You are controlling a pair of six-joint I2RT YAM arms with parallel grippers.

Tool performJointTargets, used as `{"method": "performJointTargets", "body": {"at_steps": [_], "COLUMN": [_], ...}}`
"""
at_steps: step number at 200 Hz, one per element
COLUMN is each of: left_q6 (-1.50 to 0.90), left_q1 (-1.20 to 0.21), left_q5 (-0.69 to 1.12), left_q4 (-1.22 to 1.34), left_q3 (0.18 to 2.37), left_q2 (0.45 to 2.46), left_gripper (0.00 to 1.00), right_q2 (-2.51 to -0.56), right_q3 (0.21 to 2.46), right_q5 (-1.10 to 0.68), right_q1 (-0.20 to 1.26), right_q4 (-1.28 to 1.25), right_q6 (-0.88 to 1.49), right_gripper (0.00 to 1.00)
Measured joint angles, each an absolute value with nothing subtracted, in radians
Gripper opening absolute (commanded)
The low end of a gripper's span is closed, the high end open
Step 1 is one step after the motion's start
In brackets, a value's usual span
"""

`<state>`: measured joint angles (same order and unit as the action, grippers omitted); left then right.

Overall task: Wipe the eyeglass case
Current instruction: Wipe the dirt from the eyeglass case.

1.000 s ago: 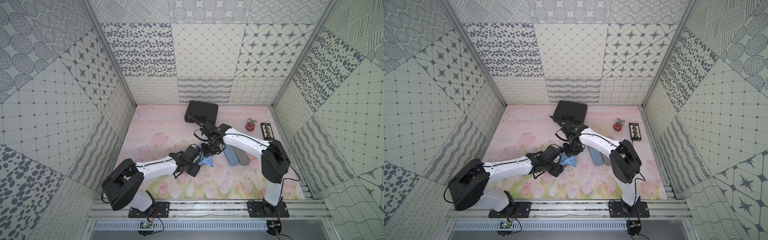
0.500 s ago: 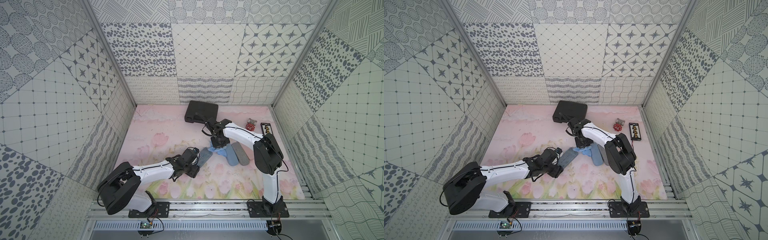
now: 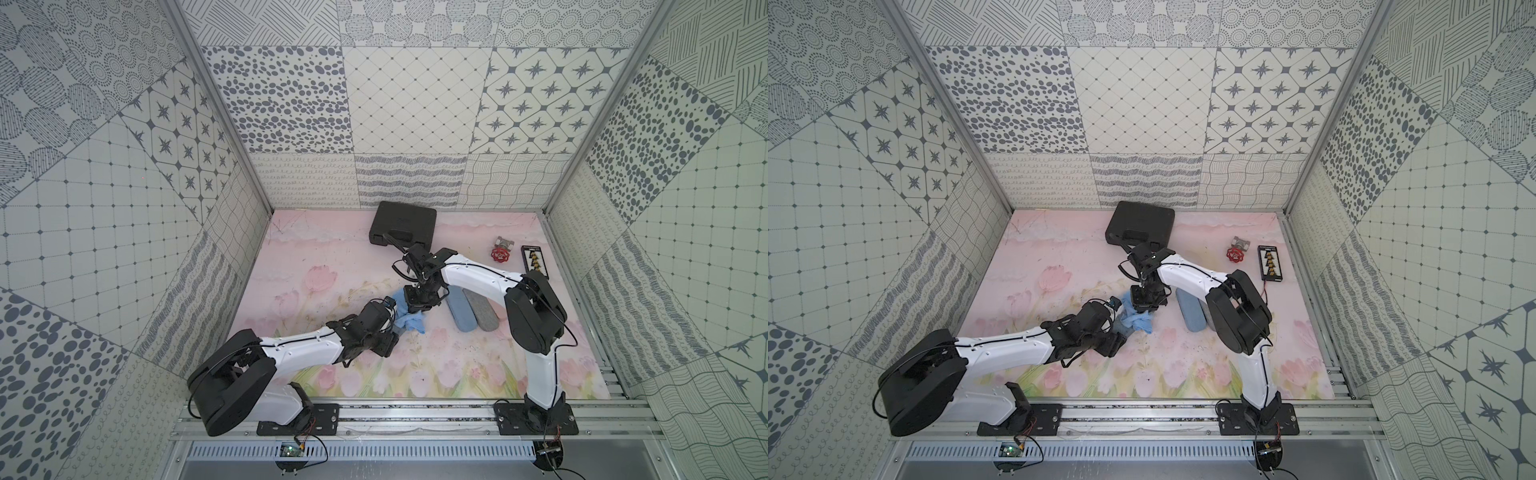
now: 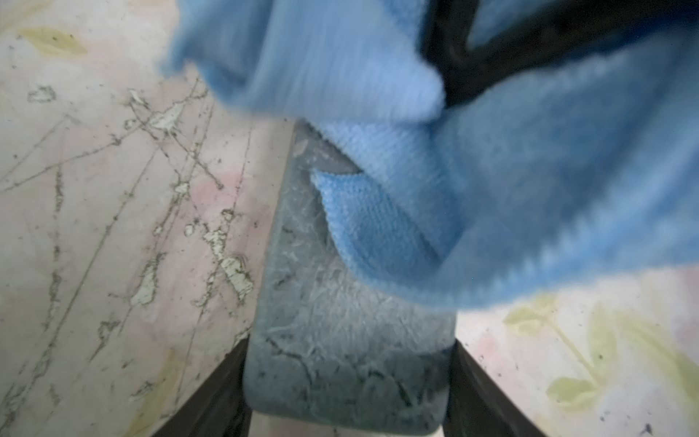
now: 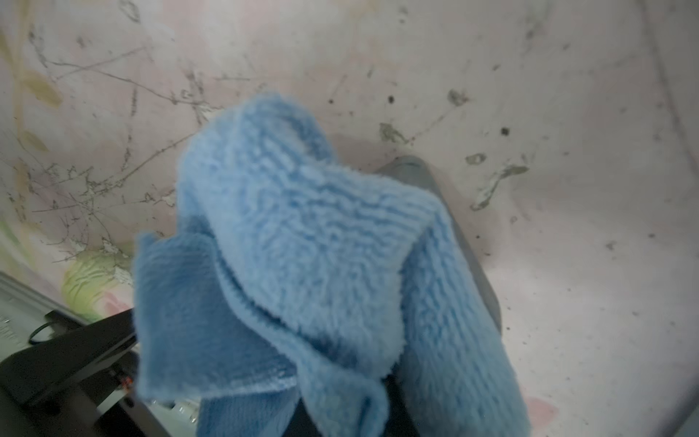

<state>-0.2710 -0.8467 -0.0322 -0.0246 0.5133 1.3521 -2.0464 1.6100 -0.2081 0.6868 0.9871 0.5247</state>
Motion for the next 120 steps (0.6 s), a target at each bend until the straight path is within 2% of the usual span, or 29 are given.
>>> {"method": "performJointTargets", "body": {"at_steps": [23, 40, 53, 92, 107, 120], "left_q6": [-0.289, -0.299, -0.305, -0.315, -0.314, -0.315], "left_q1": [-0.851, -0.853, -0.854, -0.857, -0.858, -0.859], "left_q5": [-0.029, -0.029, -0.029, -0.021, -0.021, -0.021], "left_q4": [-0.017, -0.017, -0.018, -0.044, -0.055, -0.057], "left_q3": [0.503, 0.501, 0.501, 0.497, 0.495, 0.495], "left_q2": [1.341, 1.338, 1.336, 1.315, 1.305, 1.296], "left_gripper": [0.23, 0.23, 0.23, 0.22, 0.22, 0.22], "right_q2": [-2.075, -2.072, -2.062, -2.048, -2.051, -2.067], "right_q3": [1.734, 1.771, 1.771, 1.646, 1.613, 1.647], "right_q5": [0.079, 0.146, 0.106, -0.195, -0.267, -0.233], "right_q1": [0.654, 0.654, 0.682, 0.776, 0.746, 0.693], "right_q4": [1.046, 1.076, 1.074, 0.958, 0.931, 0.955], "right_q6": [0.461, 0.432, 0.429, 0.497, 0.514, 0.506], "right_gripper": [0.00, 0.00, 0.00, 0.00, 0.00, 0.00]}}
